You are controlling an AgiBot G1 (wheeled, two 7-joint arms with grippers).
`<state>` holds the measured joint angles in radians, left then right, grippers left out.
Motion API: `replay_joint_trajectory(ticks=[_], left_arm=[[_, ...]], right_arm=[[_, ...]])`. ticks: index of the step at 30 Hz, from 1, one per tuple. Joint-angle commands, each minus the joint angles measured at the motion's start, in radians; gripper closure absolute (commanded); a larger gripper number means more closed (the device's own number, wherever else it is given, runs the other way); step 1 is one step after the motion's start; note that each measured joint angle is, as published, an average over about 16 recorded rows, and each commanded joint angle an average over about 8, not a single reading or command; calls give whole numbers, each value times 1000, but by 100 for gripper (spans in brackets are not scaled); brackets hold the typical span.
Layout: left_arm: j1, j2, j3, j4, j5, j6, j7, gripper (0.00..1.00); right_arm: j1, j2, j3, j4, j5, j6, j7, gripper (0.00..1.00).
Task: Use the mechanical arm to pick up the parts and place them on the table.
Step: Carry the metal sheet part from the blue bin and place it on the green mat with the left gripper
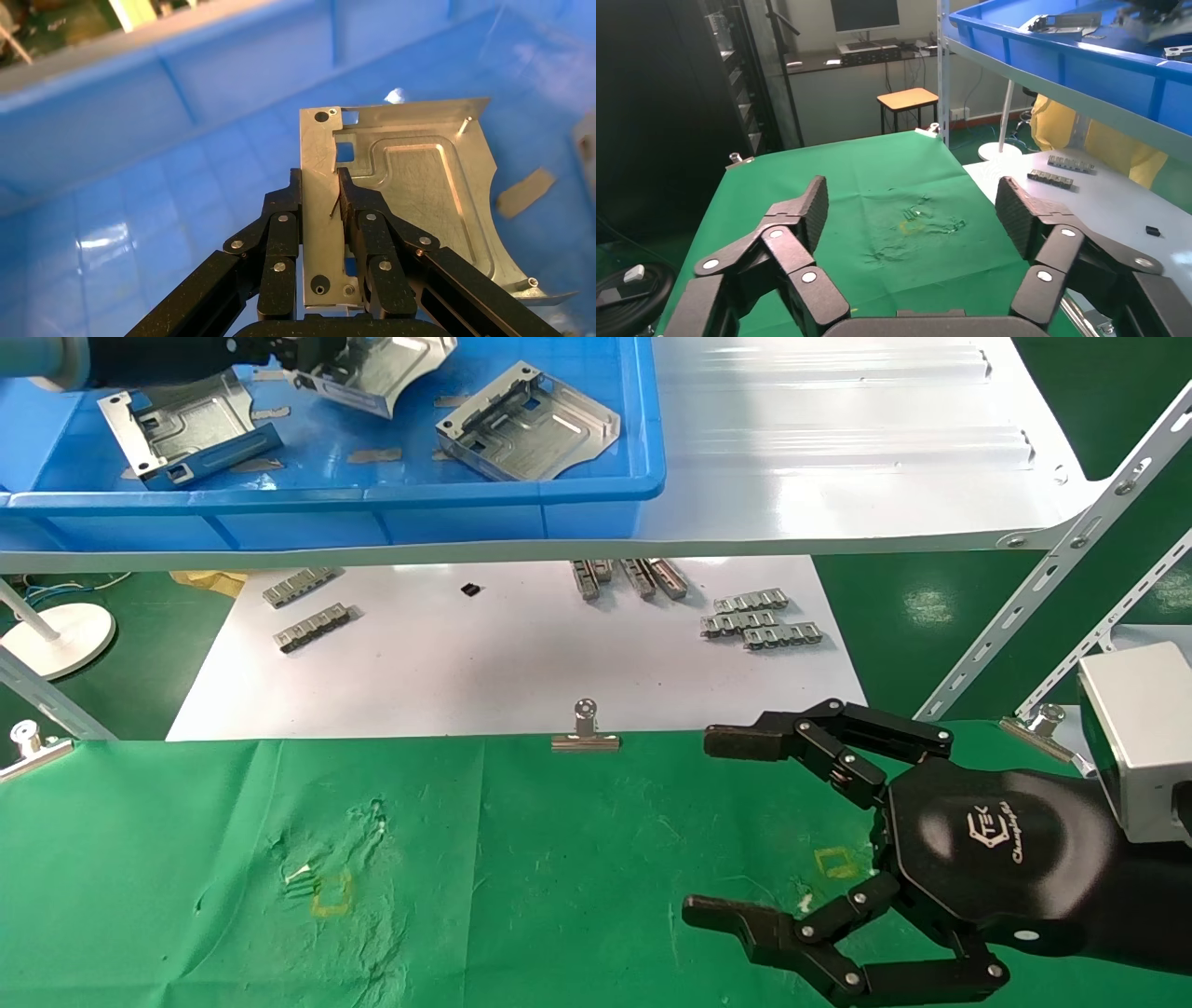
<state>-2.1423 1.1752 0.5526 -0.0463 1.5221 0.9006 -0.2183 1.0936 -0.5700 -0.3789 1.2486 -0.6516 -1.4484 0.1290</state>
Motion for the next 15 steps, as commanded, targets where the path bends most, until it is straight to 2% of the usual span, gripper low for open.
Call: replay_joint_trajectory(ticks=[1, 8, 15], left_arm=[[0, -9, -11, -12, -16, 13, 14, 100], [19, -94, -73, -88, -115, 242, 175, 100], [75, -191, -113, -162, -196, 548, 383, 100]], right_arm=[[0, 0, 0, 0, 0, 0, 0, 0], [0, 0, 0, 0, 0, 0, 0, 0], [0, 0, 0, 0, 0, 0, 0, 0]])
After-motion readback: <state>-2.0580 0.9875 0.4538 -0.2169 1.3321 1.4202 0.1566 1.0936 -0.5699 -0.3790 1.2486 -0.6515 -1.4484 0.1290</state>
